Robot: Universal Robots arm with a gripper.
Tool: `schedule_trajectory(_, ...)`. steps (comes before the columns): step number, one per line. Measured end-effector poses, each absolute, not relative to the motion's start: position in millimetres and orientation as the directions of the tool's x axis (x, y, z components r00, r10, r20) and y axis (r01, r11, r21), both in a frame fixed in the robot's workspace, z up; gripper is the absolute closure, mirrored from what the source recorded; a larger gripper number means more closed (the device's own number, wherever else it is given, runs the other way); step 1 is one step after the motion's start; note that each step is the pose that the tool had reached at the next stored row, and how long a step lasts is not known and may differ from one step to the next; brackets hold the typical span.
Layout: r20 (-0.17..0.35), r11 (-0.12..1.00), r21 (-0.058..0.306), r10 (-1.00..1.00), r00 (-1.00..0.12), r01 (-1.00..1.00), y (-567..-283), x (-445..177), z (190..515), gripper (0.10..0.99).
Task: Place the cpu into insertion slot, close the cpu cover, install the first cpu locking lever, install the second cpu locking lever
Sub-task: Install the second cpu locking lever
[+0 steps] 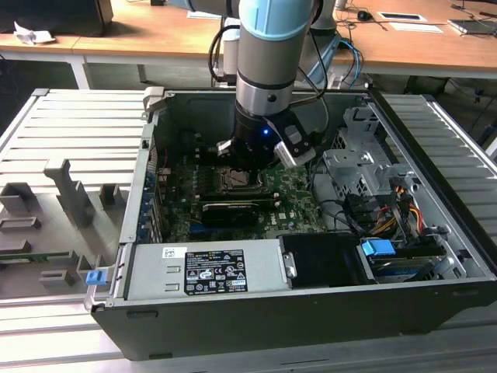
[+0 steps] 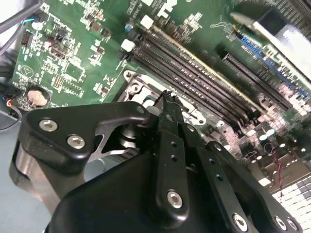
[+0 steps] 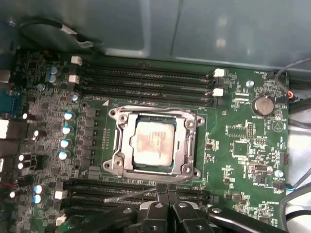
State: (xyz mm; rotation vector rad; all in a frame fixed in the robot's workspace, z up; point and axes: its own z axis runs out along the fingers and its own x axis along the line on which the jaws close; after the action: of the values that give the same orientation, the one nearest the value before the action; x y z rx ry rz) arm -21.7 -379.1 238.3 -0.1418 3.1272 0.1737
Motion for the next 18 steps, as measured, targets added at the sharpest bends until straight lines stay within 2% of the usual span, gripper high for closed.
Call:
schedule_trajectory(15,-0.012,0.988,0.120,-0.091,-0.996,-0.092,-380,-55,217,0.980)
schedule_trajectory(17,-0.013,0.987,0.132,-0.092,-0.996,-0.093,-382,-56,215,0.980)
schedule_trajectory(18,-0.015,0.984,0.152,-0.092,-0.996,-0.093,-384,-57,215,0.980)
